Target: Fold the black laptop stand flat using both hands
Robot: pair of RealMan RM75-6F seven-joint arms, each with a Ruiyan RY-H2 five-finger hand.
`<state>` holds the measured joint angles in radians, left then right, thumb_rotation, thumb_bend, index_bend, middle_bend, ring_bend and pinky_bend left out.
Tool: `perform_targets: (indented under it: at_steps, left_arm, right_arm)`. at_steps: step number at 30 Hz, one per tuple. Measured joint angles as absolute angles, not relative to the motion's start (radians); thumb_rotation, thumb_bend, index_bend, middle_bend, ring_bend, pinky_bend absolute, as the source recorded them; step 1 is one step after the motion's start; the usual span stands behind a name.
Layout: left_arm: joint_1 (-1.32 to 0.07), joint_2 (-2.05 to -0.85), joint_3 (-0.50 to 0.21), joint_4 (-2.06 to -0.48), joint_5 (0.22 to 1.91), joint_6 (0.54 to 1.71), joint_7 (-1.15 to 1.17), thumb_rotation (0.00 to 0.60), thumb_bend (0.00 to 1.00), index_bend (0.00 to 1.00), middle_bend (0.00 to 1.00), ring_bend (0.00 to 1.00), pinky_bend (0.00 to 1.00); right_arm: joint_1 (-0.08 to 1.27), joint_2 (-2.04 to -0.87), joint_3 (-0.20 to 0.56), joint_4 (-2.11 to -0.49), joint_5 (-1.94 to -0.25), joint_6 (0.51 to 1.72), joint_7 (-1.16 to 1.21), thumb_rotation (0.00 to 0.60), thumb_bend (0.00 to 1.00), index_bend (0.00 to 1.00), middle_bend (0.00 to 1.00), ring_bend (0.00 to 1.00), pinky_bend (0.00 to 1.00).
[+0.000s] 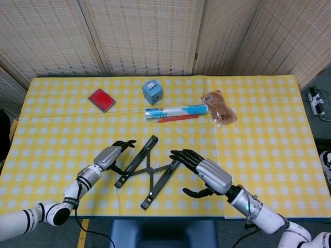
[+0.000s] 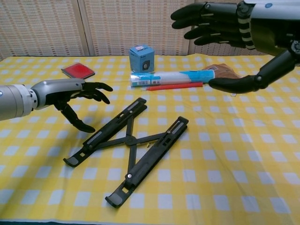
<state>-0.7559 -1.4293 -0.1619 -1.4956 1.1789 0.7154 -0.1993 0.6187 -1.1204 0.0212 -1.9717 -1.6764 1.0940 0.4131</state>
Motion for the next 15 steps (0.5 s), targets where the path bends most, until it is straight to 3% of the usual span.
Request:
perform_targets:
  at_steps: [7, 15]
  left_arm:
    - [-0.745, -1.39, -0.149, -1.497, 1.193, 0.74, -0.161, 0.6, 0.19, 0.1, 0.21, 0.13, 0.06]
    - [-0.742, -1.467, -0.11, -1.344, 1.211, 0.802, 0.008, 0.6, 0.19, 0.1, 0.21, 0.14, 0.07]
  right_arm:
    - [0.625, -1.133, 0.009, -1.957, -1.673, 1.061, 0.374, 0.6, 0.38, 0.0, 0.05, 0.03, 0.0]
    - [0.631, -1.159, -0.007, -1.951, -1.648, 1.0, 0.173, 0.6, 0.38, 0.0, 0.05, 0.03, 0.0]
